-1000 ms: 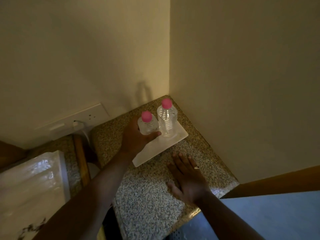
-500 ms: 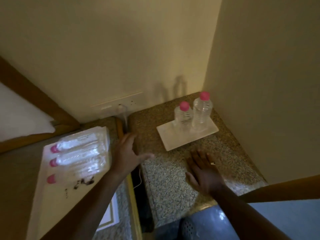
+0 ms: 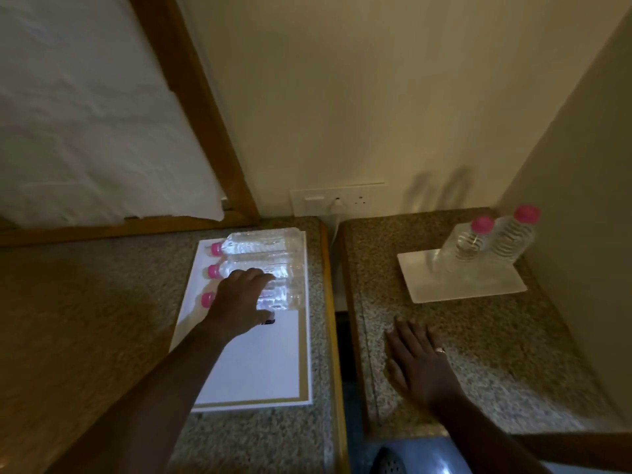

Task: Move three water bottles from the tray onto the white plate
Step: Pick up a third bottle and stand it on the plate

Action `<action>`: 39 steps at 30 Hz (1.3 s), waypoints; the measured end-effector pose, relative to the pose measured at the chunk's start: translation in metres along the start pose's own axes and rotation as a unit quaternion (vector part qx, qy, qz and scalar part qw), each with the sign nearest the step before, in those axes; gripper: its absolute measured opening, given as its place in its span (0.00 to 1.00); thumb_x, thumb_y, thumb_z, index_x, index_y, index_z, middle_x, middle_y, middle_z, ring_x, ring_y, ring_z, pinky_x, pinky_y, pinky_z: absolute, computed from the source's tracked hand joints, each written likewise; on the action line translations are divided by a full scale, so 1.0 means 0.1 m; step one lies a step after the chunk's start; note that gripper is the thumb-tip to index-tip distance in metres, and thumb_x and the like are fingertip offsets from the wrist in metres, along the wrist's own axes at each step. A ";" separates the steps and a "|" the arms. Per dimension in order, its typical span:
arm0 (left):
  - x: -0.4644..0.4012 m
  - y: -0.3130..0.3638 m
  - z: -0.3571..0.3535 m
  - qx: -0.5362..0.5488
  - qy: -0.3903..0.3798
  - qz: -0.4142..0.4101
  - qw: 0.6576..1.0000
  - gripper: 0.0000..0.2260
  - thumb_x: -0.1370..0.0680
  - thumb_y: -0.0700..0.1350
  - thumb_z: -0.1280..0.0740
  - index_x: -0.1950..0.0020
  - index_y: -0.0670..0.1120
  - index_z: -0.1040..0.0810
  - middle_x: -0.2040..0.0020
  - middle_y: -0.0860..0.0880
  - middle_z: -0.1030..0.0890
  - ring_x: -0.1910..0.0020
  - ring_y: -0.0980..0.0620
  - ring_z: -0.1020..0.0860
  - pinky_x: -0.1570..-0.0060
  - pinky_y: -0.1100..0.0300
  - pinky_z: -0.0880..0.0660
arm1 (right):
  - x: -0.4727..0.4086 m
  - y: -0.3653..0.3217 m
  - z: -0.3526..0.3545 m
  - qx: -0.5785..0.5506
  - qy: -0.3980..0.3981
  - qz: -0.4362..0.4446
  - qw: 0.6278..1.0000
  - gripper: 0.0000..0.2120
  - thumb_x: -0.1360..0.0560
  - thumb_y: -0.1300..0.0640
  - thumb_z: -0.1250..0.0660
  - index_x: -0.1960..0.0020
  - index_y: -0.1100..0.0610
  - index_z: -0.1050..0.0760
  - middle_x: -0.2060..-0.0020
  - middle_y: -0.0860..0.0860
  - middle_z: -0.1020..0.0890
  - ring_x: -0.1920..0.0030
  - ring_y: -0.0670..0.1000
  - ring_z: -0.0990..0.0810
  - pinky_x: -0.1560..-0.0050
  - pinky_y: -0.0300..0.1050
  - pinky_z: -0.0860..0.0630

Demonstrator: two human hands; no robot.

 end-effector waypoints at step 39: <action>0.16 0.32 0.73 0.278 0.009 -0.024 0.960 0.28 0.40 0.60 0.21 0.45 0.65 0.27 0.47 0.67 0.23 0.47 0.63 0.24 0.49 0.62 0.22 | 0.03 0.02 -0.01 0.008 0.014 -0.019 1.000 0.31 0.19 0.40 0.57 0.27 0.57 0.32 0.26 0.58 0.34 0.27 0.62 0.37 0.28 0.56 0.53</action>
Point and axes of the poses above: each hand's wrist, its own x-axis away from the middle knuckle, its own z-axis out of the back of the hand, y = z × x, the point moved 6 cm from there along -x, towards the middle knuckle
